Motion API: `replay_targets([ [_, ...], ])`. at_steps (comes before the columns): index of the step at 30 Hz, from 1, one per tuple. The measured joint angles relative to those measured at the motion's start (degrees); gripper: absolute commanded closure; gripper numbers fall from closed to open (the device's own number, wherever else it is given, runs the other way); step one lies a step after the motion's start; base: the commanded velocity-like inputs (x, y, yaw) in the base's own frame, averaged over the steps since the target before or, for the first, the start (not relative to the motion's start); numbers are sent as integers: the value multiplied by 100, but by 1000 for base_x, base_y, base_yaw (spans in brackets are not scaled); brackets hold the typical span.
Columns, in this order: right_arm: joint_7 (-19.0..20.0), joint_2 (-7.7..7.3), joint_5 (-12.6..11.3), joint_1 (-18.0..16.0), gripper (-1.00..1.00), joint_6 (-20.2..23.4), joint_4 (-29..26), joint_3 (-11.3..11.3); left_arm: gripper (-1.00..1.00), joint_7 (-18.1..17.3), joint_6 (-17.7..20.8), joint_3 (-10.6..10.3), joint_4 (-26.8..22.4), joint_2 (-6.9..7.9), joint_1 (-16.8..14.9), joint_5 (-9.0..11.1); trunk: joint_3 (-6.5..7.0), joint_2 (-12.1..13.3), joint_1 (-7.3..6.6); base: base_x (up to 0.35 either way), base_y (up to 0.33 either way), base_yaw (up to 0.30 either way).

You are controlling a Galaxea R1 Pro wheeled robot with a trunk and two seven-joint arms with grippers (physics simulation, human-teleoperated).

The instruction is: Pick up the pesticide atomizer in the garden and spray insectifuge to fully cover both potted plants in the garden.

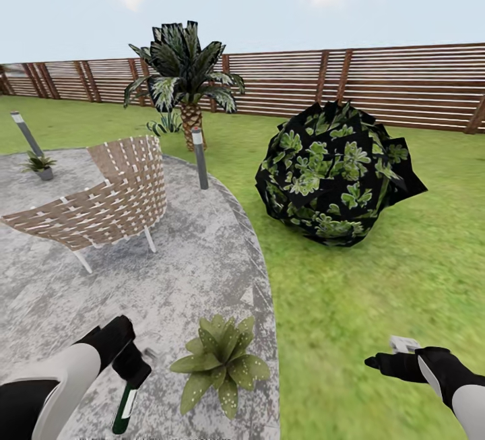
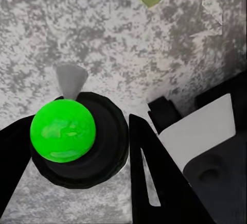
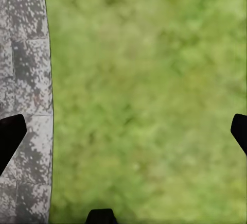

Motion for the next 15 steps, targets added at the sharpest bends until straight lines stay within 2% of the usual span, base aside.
replay_targets([
  [2,0,0,14,-1,-100,0,5,0,100,1,0,60,-1,-21,0,222,-11,0,0,0,0,136],
  [4,0,0,18,0,-100,0,6,-6,100,2,-5,74,1,-43,-1,336,-16,0,0,0,0,46],
  [13,1,-1,-11,0,-100,1,-9,-2,100,16,-33,88,17,-60,-1,406,-19,0,0,-3,-3,5],
  [15,0,-1,22,-1,-100,2,-19,14,100,16,-47,90,13,-132,-1,413,-19,0,1,-127,-105,0],
])
